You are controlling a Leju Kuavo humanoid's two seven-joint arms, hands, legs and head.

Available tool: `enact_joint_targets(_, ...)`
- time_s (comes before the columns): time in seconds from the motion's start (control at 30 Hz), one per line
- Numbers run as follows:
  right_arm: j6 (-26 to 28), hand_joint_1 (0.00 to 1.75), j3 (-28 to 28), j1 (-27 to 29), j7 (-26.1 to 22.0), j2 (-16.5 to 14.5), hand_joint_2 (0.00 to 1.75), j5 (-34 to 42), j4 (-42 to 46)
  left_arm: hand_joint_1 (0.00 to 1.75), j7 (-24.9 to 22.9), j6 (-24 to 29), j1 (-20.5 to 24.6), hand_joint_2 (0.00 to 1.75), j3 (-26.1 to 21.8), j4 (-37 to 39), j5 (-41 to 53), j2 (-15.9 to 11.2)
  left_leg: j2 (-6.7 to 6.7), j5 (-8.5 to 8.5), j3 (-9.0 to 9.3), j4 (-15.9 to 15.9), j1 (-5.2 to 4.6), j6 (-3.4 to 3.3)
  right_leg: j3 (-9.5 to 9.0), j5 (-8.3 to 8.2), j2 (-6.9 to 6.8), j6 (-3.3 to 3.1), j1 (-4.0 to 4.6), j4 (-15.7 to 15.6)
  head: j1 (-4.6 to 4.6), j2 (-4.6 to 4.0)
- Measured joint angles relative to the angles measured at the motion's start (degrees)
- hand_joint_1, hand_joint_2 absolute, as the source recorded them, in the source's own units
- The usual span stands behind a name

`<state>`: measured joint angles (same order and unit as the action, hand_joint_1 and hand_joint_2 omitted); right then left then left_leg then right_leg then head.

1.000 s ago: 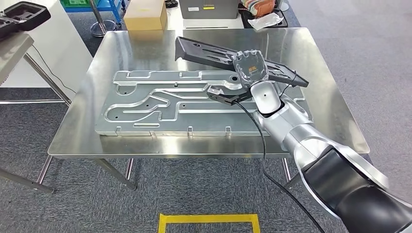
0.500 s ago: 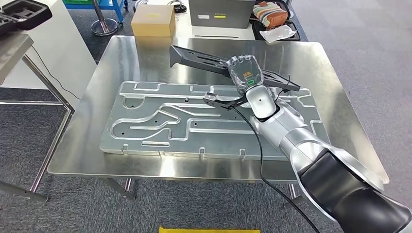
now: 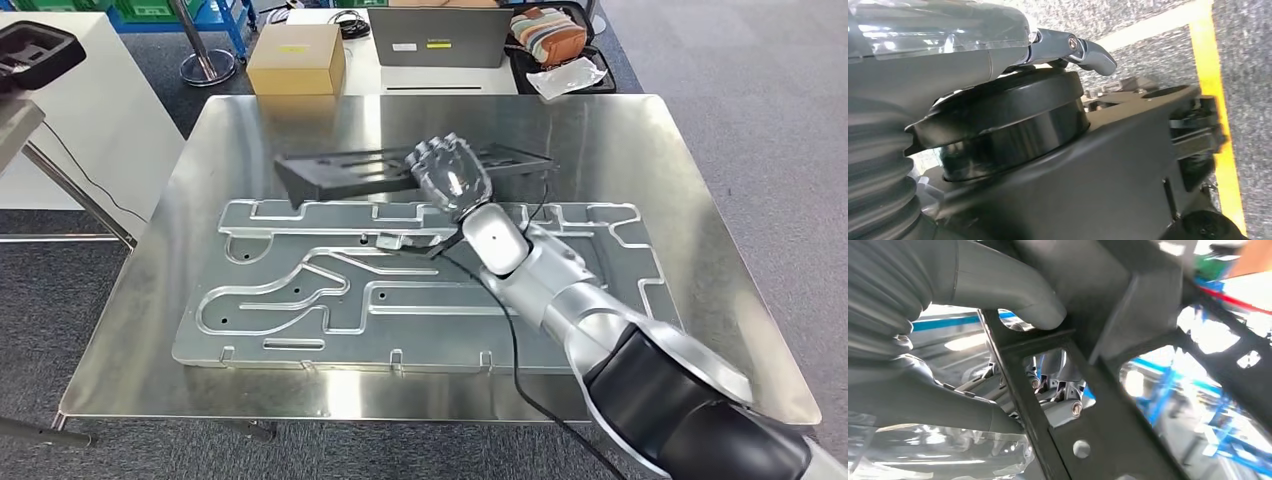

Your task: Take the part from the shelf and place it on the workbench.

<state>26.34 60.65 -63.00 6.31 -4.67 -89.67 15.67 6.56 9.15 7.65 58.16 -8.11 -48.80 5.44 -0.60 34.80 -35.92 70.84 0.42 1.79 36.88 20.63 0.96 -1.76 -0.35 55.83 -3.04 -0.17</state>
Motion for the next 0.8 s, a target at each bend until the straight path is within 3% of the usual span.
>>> enact_joint_targets(0.07, 0.04, 1.75, 0.84, 0.60, -0.27, -2.12, 1.75, -0.03, 0.00, 0.00, 1.09, -0.33, -0.14, 1.75, -0.10, 0.00, -0.85, -0.07, 0.12, -6.23, 1.13, -7.02, 0.09, -0.06, -0.71, 0.68, 0.15, 0.23, 0.00, 0.25, 0.00, 0.00)
enact_joint_targets(0.13, 0.09, 1.75, 1.41, 0.76, -0.27, -4.18, 1.75, -0.03, 0.00, 0.00, 2.74, -0.82, -0.48, 1.75, -0.39, 0.00, -2.01, -0.16, 0.20, -9.77, 2.36, -12.86, -0.08, -0.58, -0.91, 1.06, 0.33, 0.65, 0.11, 0.51, 0.00, 0.00)
enact_joint_targets(0.2, -0.03, 1.75, 1.84, 0.88, -0.23, -5.76, 1.75, -0.08, 0.01, 0.00, 4.68, -1.29, -0.82, 1.75, -0.93, 0.00, -3.13, -0.19, 0.14, -10.01, 2.62, -14.29, -0.27, -1.43, -0.72, 1.36, 0.34, 1.03, 0.31, 0.78, 0.01, 0.00)
enact_joint_targets(0.23, -0.21, 1.75, 2.00, 0.90, -0.20, -6.44, 1.75, -0.11, 0.04, 0.00, 5.84, -1.51, -0.99, 1.75, -1.26, 0.00, -3.58, -0.19, 0.04, -10.30, 2.67, -14.37, -0.28, -1.70, -0.61, 1.45, 0.28, 0.88, 0.40, 0.89, 0.01, 0.00)
enact_joint_targets(0.33, -0.72, 1.75, 2.32, 0.78, -0.13, -8.22, 1.75, -0.14, 0.25, 0.00, 9.00, -2.15, -1.31, 1.75, -2.22, 0.00, -4.85, -0.19, -0.26, -10.52, 2.69, -14.46, -0.35, -1.71, -0.70, 1.53, 0.07, 0.03, 0.44, 0.98, 0.01, 0.00)
enact_joint_targets(0.47, -0.76, 1.75, 2.50, 0.57, -0.08, -10.19, 1.75, -0.14, 0.60, 0.00, 9.39, -2.73, -1.29, 1.75, -3.69, 0.00, -6.09, -0.19, -0.42, -10.43, 2.66, -14.31, -0.54, -2.05, -0.87, 1.51, 0.00, -0.05, 0.30, 0.83, 0.01, 0.00)
enact_joint_targets(0.67, -1.62, 1.75, 2.72, 0.25, 0.35, -12.23, 1.75, -0.14, 1.01, 0.00, 8.74, -2.98, -1.22, 1.75, -4.37, 0.00, -6.03, -0.19, -0.44, -10.34, 2.65, -14.20, -0.81, -2.43, -0.92, 1.46, -0.06, 0.10, 0.10, 0.78, 0.01, 0.00)
enact_joint_targets(0.8, -4.45, 1.75, 2.75, 0.17, 1.13, -13.40, 1.75, -0.14, 1.07, 0.00, 8.90, -2.64, -1.23, 1.75, -4.37, 0.00, -5.17, -0.19, -0.41, -10.25, 2.63, -14.13, -0.87, -2.59, -0.91, 1.45, -0.06, 0.80, 0.00, 0.76, 0.00, 0.00)
